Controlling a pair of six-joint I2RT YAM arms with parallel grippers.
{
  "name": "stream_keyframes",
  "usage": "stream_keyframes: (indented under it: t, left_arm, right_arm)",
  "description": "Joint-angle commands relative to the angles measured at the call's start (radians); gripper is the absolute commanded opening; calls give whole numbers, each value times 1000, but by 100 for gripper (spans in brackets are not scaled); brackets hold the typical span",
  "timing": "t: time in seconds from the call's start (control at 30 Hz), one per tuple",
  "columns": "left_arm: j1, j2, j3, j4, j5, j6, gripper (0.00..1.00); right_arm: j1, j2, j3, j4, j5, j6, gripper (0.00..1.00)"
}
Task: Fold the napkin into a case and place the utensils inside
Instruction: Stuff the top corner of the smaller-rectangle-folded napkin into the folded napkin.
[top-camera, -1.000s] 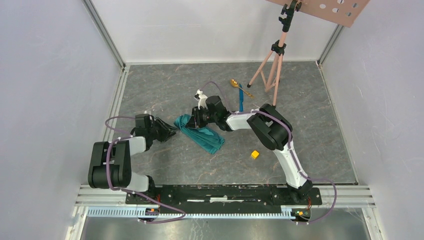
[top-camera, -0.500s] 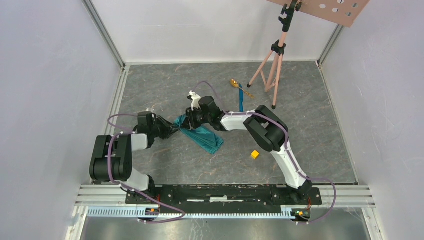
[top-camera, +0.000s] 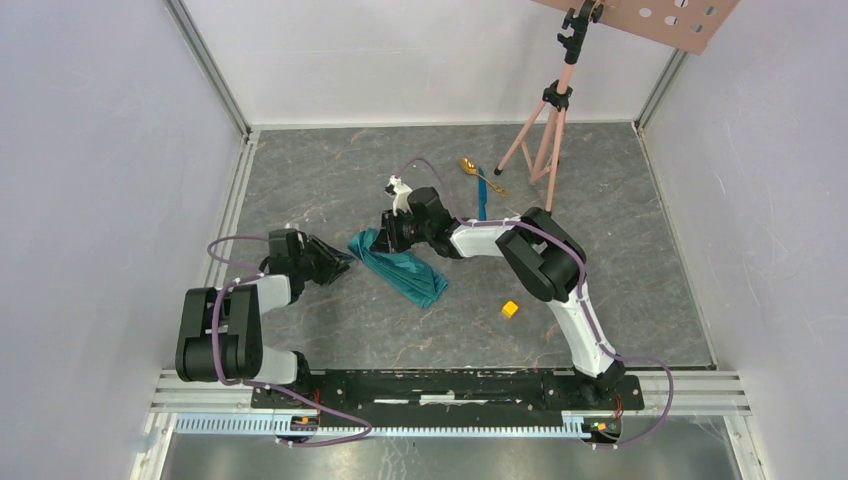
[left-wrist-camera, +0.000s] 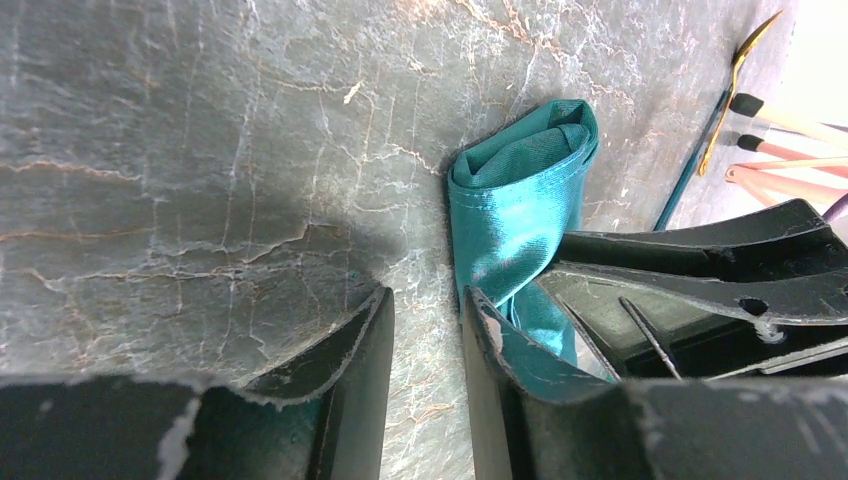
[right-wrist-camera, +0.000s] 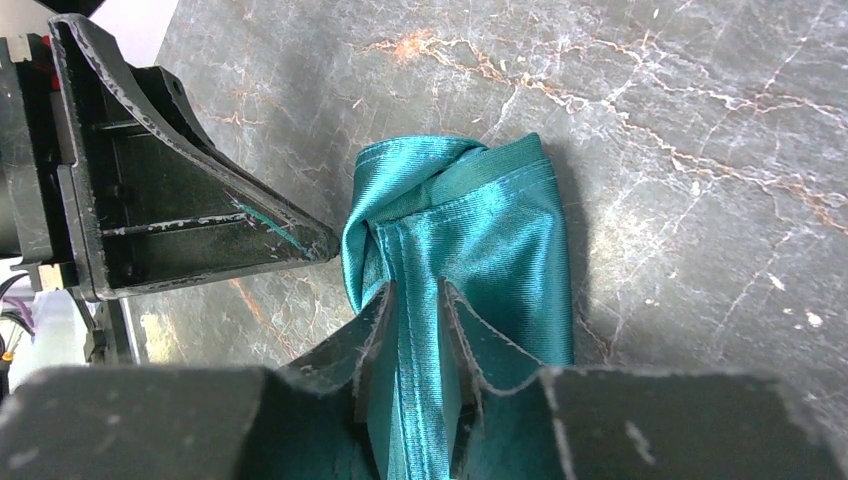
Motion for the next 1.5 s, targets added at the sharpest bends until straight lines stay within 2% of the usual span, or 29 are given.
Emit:
stream_keyframes:
  t: [0.0, 0.2, 0.3, 0.4, 0.53, 0.63, 0.8, 0.97, 1.2, 1.37, 1.47]
  left_arm:
    - [6, 7, 29, -38, -42, -11, 40]
    - [-30, 131, 63, 26, -43, -19, 32]
    - [-99, 170, 77, 35, -69, -24, 29]
    - [-117, 180, 73, 39, -77, -28, 28]
    - [-107, 116, 55, -16, -91, -13, 27]
    - [-84, 16, 39, -79, -91, 9, 33]
    - [-66, -127, 44, -189, -93, 24, 34]
    - [-66, -147, 92, -217, -72, 41, 32]
    - [-74, -70, 143, -181, -38, 38, 28]
    - [-86, 16, 184, -147, -47, 37, 27]
    - [-112, 65, 211, -124, -56, 27, 26]
  right_arm:
    - [8, 30, 56, 23, -4, 7, 24]
    - [54, 98, 128, -3, 30, -2, 12]
    - [88, 152, 198, -30, 65, 0, 10]
    - [96, 160, 232, -29, 93, 11, 9]
    - [74, 103, 162, -10, 99, -7, 12]
    - [41, 46, 77, 45, 32, 45, 16]
    - [23, -29, 17, 38, -24, 26, 23]
    - [20, -77, -33, 32, -8, -1, 24]
    - [23, -41, -39, 30, 19, -14, 6]
    - [51, 34, 18, -5, 65, -21, 3]
    - [85, 97, 108, -72, 94, -47, 0]
